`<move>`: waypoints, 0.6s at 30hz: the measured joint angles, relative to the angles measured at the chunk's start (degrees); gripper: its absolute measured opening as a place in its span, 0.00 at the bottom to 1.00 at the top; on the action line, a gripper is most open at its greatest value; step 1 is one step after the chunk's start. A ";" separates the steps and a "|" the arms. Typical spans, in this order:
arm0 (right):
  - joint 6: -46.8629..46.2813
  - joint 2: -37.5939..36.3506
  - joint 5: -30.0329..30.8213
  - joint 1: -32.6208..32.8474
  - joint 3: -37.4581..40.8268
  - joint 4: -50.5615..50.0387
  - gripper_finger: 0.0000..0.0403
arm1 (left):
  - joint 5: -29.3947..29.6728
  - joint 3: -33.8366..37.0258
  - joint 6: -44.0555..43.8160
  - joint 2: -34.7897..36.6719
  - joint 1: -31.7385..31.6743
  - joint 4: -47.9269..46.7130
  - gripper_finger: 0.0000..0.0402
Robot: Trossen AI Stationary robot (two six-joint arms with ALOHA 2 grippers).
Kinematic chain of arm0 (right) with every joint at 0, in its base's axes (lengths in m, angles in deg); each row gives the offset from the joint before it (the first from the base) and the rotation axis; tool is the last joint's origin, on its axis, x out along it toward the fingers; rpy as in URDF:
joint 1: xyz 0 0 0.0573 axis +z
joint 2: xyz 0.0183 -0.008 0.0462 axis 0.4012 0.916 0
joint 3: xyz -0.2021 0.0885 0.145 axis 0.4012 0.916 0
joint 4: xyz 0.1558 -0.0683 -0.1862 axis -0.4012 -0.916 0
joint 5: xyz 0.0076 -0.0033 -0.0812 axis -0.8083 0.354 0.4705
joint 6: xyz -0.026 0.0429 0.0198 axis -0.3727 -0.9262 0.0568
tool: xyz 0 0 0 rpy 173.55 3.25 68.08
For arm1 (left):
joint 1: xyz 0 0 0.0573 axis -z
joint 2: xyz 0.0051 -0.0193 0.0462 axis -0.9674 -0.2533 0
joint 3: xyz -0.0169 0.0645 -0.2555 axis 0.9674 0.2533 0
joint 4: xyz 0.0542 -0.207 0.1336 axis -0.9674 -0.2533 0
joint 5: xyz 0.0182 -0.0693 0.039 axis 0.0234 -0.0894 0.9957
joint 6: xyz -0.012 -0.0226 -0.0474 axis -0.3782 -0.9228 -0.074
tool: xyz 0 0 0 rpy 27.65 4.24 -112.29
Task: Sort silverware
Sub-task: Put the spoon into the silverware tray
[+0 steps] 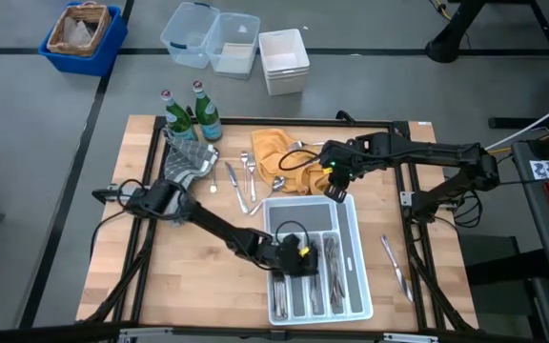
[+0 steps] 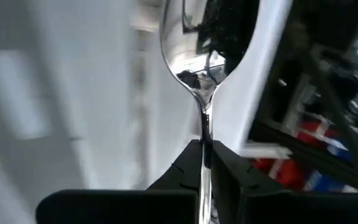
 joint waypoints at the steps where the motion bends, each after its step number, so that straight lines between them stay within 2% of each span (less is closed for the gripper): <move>1: 0.09 0.00 -0.14 0.00 0.00 0.01 0.30 | 0.04 0.00 -1.48 0.00 0.06 -2.25 0.03; 5: 0.55 0.00 -1.84 0.00 0.04 -0.05 0.30 | 0.30 0.23 -4.66 0.05 0.17 -5.19 0.03; 10: 0.59 0.00 -1.94 0.00 0.04 -0.03 0.30 | 0.26 0.37 -1.59 0.05 -0.18 -5.00 0.04; 18: 0.61 0.00 -1.94 0.00 0.04 0.17 0.30 | 0.08 0.37 3.76 0.05 -1.28 -5.47 0.16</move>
